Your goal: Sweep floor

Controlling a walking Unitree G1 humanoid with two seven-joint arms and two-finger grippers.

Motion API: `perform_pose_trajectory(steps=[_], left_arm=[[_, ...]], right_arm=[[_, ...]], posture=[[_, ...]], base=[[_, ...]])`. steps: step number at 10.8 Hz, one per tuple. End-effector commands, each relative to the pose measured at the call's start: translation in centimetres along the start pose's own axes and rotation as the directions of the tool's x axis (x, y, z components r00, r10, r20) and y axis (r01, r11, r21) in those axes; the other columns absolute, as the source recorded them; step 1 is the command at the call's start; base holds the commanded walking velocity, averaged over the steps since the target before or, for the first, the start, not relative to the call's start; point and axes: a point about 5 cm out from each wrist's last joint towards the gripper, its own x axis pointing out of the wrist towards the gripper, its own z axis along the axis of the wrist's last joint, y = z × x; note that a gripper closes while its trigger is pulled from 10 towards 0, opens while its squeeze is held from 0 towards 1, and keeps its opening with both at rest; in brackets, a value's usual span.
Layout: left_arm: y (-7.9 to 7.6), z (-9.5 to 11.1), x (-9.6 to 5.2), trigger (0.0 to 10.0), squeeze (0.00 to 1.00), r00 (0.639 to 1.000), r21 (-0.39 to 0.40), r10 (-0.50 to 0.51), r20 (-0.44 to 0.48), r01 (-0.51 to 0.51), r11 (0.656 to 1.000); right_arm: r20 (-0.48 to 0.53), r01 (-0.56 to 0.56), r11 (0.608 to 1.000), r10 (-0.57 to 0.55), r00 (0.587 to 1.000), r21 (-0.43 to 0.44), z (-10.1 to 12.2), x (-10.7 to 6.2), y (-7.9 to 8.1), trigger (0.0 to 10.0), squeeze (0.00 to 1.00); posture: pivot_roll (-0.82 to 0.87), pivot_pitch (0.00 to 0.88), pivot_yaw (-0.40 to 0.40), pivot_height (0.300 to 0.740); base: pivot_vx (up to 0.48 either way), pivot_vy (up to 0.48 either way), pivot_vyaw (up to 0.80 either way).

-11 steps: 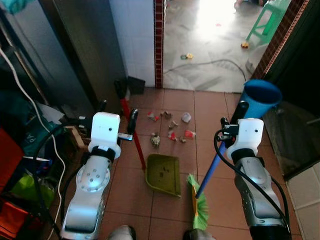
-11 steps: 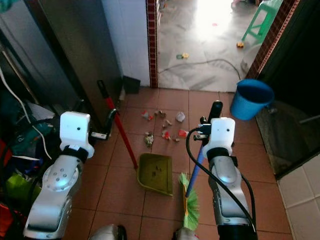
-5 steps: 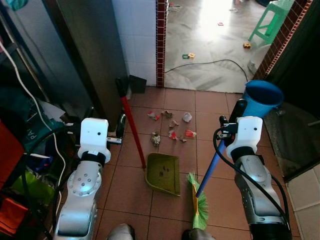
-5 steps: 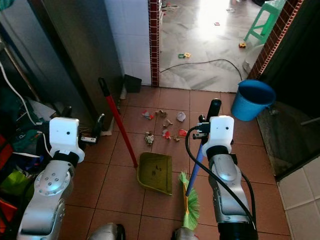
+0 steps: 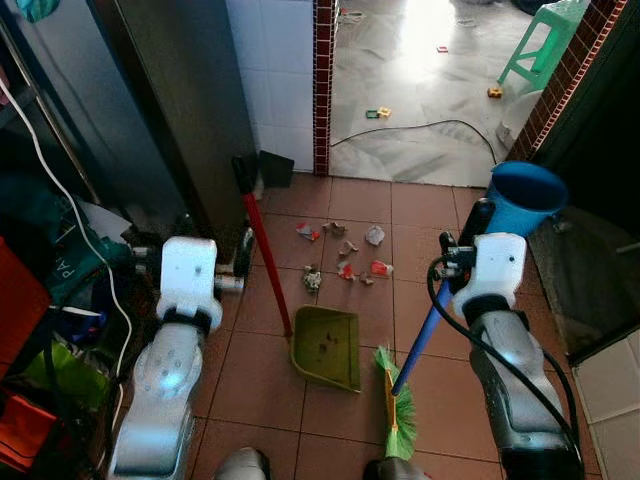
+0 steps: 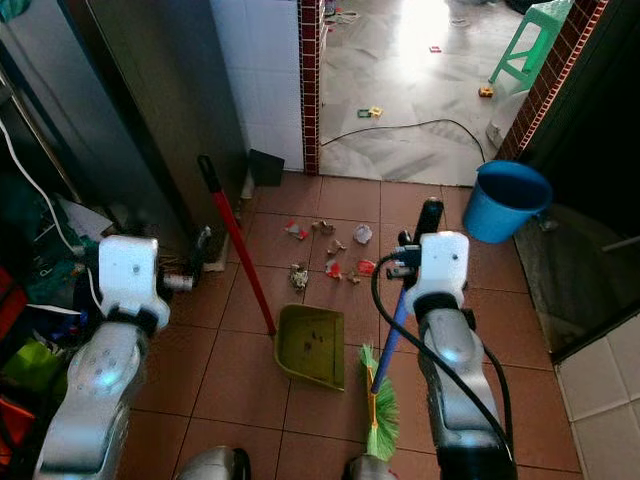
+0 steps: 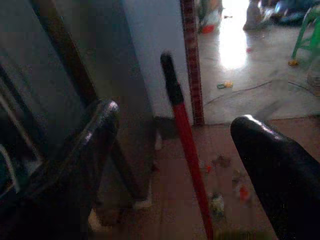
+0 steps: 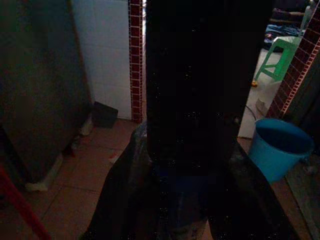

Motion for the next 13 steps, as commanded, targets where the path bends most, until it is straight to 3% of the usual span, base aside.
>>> perform_pose_trajectory(steps=[1, 3, 6, 10, 13], left_arm=[[0.5, -0.1, -0.4, 10.0, 0.00, 1.000, 0.011, 0.002, 0.001, -0.002, 1.000], [1.0, -0.3, -0.9, 10.0, 0.00, 1.000, 0.016, 0.006, -0.007, -0.006, 1.000], [0.9, -0.8, -1.5, 10.0, 0.00, 1.000, 0.008, -0.021, -0.013, 0.021, 1.000], [0.0, -0.1, 0.1, 10.0, 0.00, 0.998, -0.023, -0.061, 0.034, 0.061, 0.998], [-1.2, -0.4, -0.5, 10.0, 0.00, 0.996, -0.043, -0.088, 0.023, 0.089, 0.995]], right_arm=[[0.010, 0.001, 1.000, -0.001, 1.000, -0.015, 0.3, -0.6, -0.7, 10.0, 0.00], [-0.007, 0.006, 1.000, -0.006, 1.000, -0.030, 0.0, -1.5, -1.6, 10.0, 0.00], [-0.016, -0.006, 1.000, 0.005, 1.000, -0.023, -0.3, -2.5, -1.3, 10.0, 0.00], [0.017, -0.013, 0.999, 0.014, 1.000, -0.035, 0.3, -1.9, -0.9, 10.0, 0.00], [-0.011, -0.042, 0.997, 0.042, 0.999, -0.061, -0.2, -2.5, -1.6, 10.0, 0.00]], posture=[[0.05, 0.033, 0.008, 0.740], [0.05, 0.035, 0.010, 0.740], [0.04, 0.000, 0.017, 0.740], [0.02, 0.000, 0.021, 0.740], [0.01, 0.000, 0.006, 0.740]], base=[[0.000, 0.000, 0.00], [0.000, 0.000, 0.00], [0.000, 0.000, 0.00], [0.000, 0.000, 0.00], [0.376, 0.000, 0.00]])
